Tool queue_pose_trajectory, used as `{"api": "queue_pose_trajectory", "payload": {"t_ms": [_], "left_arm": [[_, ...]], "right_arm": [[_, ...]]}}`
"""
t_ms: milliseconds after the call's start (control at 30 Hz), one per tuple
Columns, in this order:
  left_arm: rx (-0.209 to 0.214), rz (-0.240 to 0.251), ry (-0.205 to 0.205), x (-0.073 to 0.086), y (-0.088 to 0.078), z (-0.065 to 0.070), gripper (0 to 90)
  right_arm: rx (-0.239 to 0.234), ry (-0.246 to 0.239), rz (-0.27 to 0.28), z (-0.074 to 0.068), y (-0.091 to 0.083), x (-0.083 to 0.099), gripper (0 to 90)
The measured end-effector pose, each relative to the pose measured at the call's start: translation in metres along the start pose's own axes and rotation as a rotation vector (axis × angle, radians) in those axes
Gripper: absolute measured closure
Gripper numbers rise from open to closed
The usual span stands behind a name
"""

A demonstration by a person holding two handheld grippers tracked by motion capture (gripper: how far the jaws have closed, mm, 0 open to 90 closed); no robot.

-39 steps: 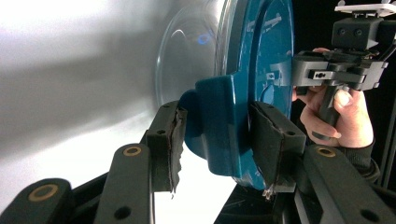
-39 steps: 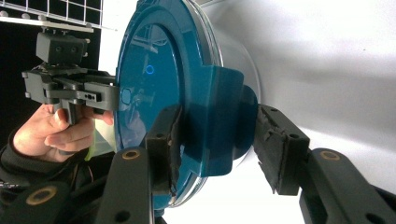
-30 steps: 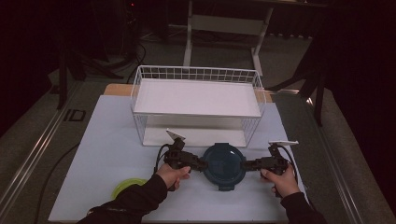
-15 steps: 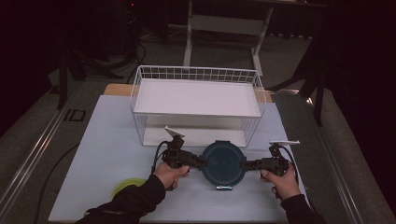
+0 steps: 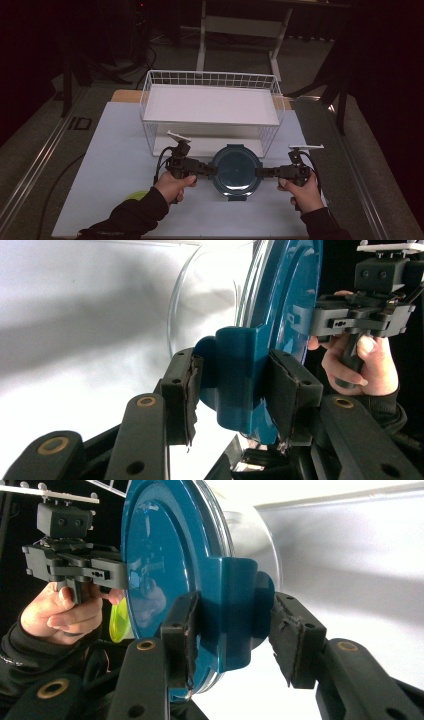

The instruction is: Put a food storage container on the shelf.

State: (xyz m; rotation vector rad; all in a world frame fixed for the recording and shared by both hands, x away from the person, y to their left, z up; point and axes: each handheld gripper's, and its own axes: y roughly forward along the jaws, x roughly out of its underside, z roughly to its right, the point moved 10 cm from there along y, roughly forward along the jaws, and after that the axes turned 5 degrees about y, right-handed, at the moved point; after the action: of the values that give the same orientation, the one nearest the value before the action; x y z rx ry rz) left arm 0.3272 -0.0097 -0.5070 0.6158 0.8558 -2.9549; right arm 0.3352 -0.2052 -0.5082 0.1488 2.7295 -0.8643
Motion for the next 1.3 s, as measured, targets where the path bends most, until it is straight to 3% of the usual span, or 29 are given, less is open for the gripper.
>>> {"api": "queue_pose_trajectory", "payload": {"t_ms": [233,767,1000,1300], "left_arm": [[-0.003,0.023,0.035,-0.003,-0.014,0.012,56.8],[0.018,0.096,0.092,-0.019,-0.048,0.046,57.1],[0.028,0.133,0.111,-0.037,-0.069,0.058,57.1],[0.016,0.183,0.128,-0.065,-0.092,0.062,57.1]], "right_arm": [[-0.015,-0.02,0.008,-0.014,-0.004,0.0,55.5],[-0.043,-0.102,0.067,-0.062,-0.025,-0.016,55.8],[-0.043,-0.142,0.089,-0.088,-0.033,-0.036,55.8],[-0.052,-0.169,0.097,-0.113,-0.031,-0.067,55.8]]}}
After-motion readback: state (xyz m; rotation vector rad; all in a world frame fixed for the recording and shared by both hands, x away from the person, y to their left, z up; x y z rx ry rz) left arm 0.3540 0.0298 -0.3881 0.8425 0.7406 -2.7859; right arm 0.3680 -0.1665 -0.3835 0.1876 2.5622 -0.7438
